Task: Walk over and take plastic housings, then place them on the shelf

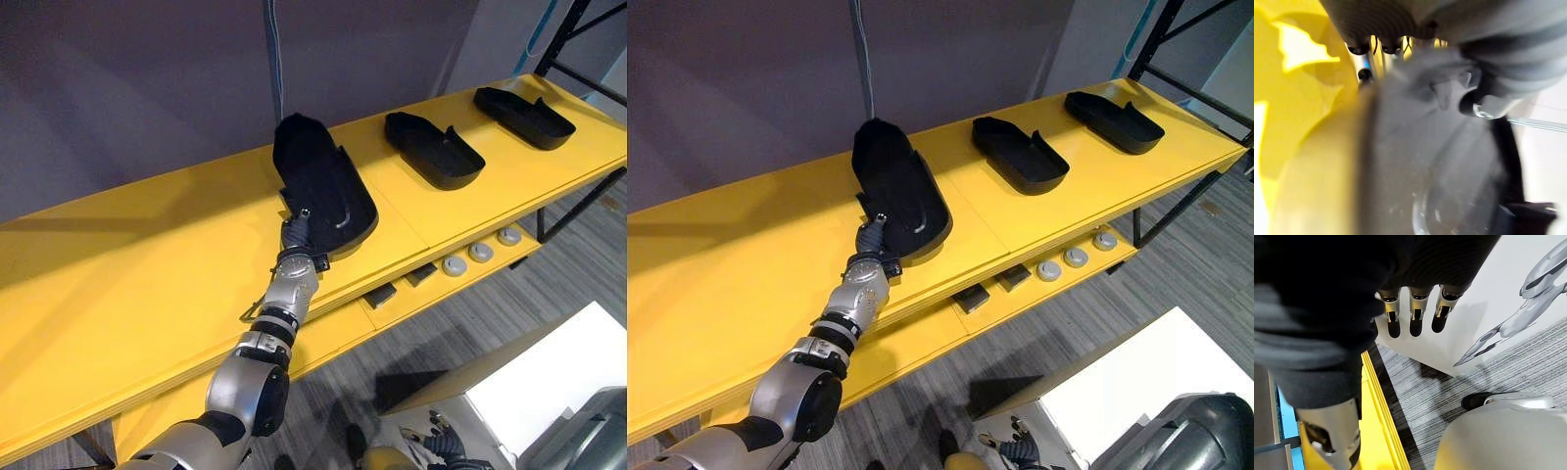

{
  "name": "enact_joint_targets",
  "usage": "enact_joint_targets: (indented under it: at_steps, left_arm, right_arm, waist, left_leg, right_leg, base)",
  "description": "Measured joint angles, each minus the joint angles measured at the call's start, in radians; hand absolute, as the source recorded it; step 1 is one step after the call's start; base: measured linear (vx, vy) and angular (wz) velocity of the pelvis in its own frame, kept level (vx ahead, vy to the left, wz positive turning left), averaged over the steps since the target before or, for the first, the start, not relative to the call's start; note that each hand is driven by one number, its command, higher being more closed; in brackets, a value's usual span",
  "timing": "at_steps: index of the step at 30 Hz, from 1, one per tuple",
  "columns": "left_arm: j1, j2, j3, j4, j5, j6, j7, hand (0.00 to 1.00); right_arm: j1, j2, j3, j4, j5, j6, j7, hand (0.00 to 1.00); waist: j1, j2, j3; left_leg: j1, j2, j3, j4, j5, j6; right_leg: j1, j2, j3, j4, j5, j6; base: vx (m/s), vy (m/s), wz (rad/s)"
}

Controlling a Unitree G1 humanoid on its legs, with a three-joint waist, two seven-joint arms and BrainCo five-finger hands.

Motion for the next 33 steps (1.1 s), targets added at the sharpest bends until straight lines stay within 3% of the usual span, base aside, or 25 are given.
enact_joint_targets:
  at_steps: [13, 19, 27, 33]
  left_arm:
    - [0.006, 0.000, -0.051, -0.032, 0.000, -0.008, 0.031, 0.00]
    - [0.084, 0.003, -0.069, -0.229, 0.000, -0.055, 0.046, 0.00]
    - [0.198, -0.003, -0.074, -0.344, 0.003, -0.057, 0.051, 0.00]
    - [0.264, -0.007, -0.168, -0.626, 0.132, -0.069, 0.078, 0.00]
  right_arm:
    - [-0.017, -0.005, -0.001, 0.033, 0.001, 0.000, -0.003, 0.00]
    - [-0.018, -0.006, 0.000, 0.037, 0.003, 0.001, -0.007, 0.00]
    - [-0.020, -0.006, 0.000, 0.055, 0.004, 0.002, -0.007, 0.00]
    - [-0.009, -0.011, 0.001, 0.055, 0.005, 0.002, -0.007, 0.00]
  waist:
    - [0.004, 0.006, 0.003]
    - [0.003, 0.007, 0.002]
    - [0.009, 0.008, 0.001]
    - [0.033, 0.011, -0.003]
  left_leg:
    - [0.011, -0.001, -0.036, 0.000, 0.004, 0.002]
    - [0.019, -0.001, -0.038, 0.000, 0.004, 0.002]
    - [0.019, 0.000, -0.060, 0.000, 0.005, 0.003]
    - [0.021, 0.001, -0.059, 0.000, 0.005, 0.003]
  right_leg:
    - [0.039, -0.006, -0.036, -0.026, 0.001, -0.001]
    - [0.052, -0.005, -0.039, -0.032, 0.002, -0.001]
    - [0.070, -0.007, -0.057, -0.050, 0.007, -0.003]
    - [0.072, -0.007, -0.057, -0.050, 0.006, -0.003]
  base:
    - [-0.01, 0.010, 0.08]
    - [0.00, 0.000, 0.00]
    - [-0.02, 0.007, 0.08]
    - [0.00, 0.000, 0.00]
